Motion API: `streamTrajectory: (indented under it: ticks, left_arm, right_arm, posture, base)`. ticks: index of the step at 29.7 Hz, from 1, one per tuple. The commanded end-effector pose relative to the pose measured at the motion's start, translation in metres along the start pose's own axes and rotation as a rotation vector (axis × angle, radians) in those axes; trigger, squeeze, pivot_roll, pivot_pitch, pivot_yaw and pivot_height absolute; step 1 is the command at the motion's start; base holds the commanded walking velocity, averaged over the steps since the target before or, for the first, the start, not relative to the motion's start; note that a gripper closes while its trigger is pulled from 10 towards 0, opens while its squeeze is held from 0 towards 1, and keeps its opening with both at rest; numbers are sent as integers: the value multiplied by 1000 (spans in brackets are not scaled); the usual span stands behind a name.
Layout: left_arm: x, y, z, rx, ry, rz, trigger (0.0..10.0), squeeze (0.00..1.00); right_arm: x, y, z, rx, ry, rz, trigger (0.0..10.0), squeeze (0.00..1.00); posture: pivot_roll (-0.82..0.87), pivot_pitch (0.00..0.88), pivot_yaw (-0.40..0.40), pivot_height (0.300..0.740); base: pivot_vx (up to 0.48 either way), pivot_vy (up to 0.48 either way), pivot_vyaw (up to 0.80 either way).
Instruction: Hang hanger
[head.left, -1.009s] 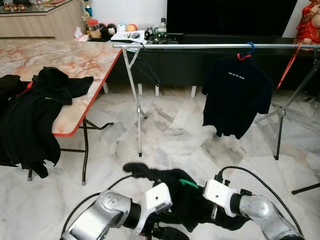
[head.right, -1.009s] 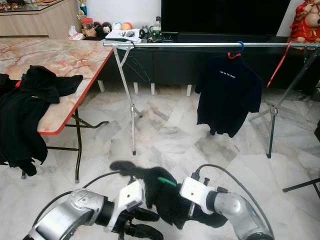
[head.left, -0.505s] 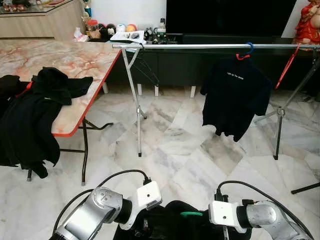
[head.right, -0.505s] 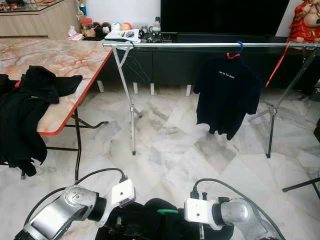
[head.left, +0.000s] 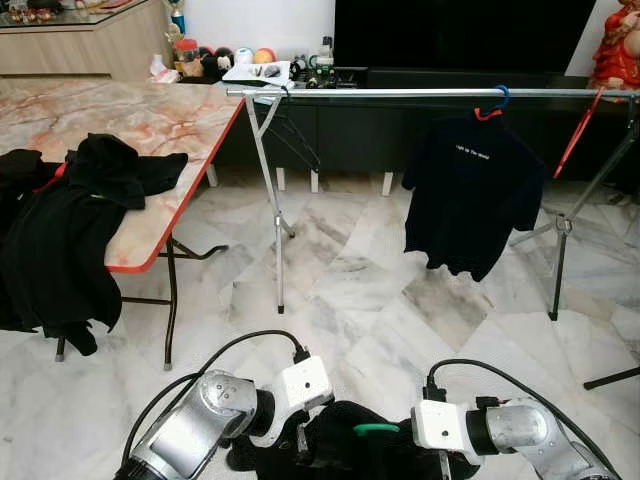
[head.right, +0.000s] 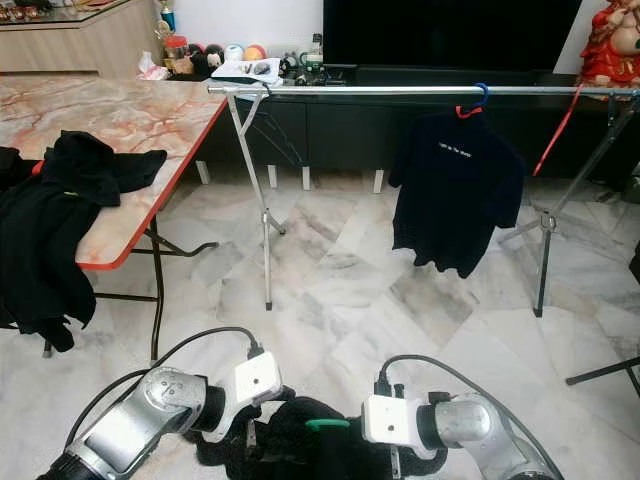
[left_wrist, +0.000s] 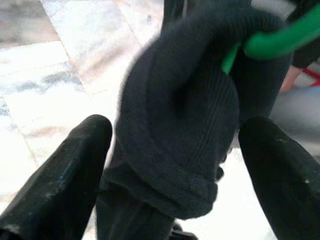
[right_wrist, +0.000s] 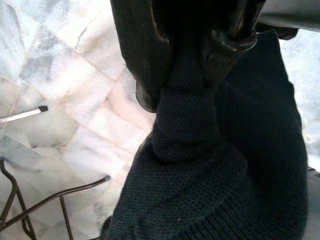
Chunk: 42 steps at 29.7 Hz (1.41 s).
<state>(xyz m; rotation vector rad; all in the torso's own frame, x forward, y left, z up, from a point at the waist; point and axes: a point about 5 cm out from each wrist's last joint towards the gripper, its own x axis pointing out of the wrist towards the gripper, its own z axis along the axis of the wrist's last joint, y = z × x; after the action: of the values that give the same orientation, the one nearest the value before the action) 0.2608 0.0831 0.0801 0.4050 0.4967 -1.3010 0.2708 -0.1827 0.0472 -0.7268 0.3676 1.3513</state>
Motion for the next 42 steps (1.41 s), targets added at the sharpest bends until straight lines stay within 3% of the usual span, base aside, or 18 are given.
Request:
streamTrajectory:
  ticks: [1,10,11,12,14,15,42]
  left_arm:
    - [1,1,-2,13,10,4,10000,0]
    - [10,-2,4,16,-25,4,10000,0]
    - [12,-1,6,13,-37,14,8275,0]
    - [13,-1,7,8,-48,22,3294,0]
    - [13,0,8,4,-55,27,3294,0]
    - [14,0,8,2,-61,28,0,0]
    - [13,1,10,1,-83,29,0,0]
  right_arm:
    - [-2,-11,11,-33,-54,-41,0,0]
    - [2,-15,20,-42,-86,-42,0,0]
    - [2,-15,21,-44,-91,-42,0,0]
    - [2,-15,21,-44,-92,-41,0,0]
    - [2,-16,21,-45,-93,-41,0,0]
    - [2,-16,21,-44,-95,-41,0,0]
    - [4,-17,21,-29,-93,-50,0,0]
  posture:
    - [80,60,18,740]
    - [81,59,18,740]
    - [81,58,16,740]
    - [80,59,16,740]
    - [80,59,16,740]
    - [80,61,15,740]
    - [85,67,16,740]
  base:
    - [0,0,0]
    - [0,0,0]
    - [0,0,0]
    - [0,0,0]
    - [0,0,0]
    - [0,0,0]
    - [0,0,0]
